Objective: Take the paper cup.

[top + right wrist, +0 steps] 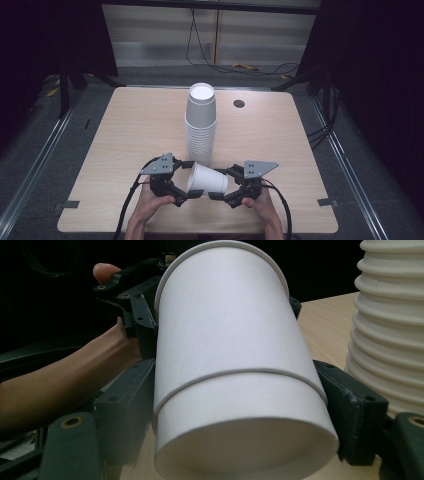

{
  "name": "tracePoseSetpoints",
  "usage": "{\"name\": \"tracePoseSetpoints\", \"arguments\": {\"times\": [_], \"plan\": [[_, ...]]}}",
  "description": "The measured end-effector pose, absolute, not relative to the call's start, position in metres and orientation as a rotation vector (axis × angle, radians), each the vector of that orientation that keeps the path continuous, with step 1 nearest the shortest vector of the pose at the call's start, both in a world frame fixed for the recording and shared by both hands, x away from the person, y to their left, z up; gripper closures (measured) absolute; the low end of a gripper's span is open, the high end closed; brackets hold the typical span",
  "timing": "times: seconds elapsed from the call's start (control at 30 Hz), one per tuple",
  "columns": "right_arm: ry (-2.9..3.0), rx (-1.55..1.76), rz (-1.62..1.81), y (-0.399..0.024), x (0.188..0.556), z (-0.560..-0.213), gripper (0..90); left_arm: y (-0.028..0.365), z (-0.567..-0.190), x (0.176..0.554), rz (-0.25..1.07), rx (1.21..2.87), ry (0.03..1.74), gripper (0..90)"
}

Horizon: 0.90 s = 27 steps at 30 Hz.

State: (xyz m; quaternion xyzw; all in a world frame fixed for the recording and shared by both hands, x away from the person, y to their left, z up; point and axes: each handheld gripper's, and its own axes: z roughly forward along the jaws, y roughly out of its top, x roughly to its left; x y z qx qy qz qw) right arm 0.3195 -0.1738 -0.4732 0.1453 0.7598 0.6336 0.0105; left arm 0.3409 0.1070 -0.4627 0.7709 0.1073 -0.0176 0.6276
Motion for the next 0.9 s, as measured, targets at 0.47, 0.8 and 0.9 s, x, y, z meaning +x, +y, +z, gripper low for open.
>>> {"name": "tracePoseSetpoints", "arguments": {"times": [0.47, 0.8, 0.9], "plan": [[2.430, 0.455, 1.943, -0.1727, 0.3196, -0.4736, 22.7, 0.1088, -0.4626, 0.3442, -0.096, 1.774, 0.211, 9.4], [2.459, 0.474, 1.896, -0.1695, 0.3185, -0.4741, 20.0, 0.1107, -0.4597, 0.3402, -0.057, 1.788, 0.202, 11.0], [2.458, 0.484, 1.875, -0.1698, 0.3178, -0.4747, 16.9, 0.1140, -0.4571, 0.3392, -0.023, 1.789, 0.232, 11.1]]}}
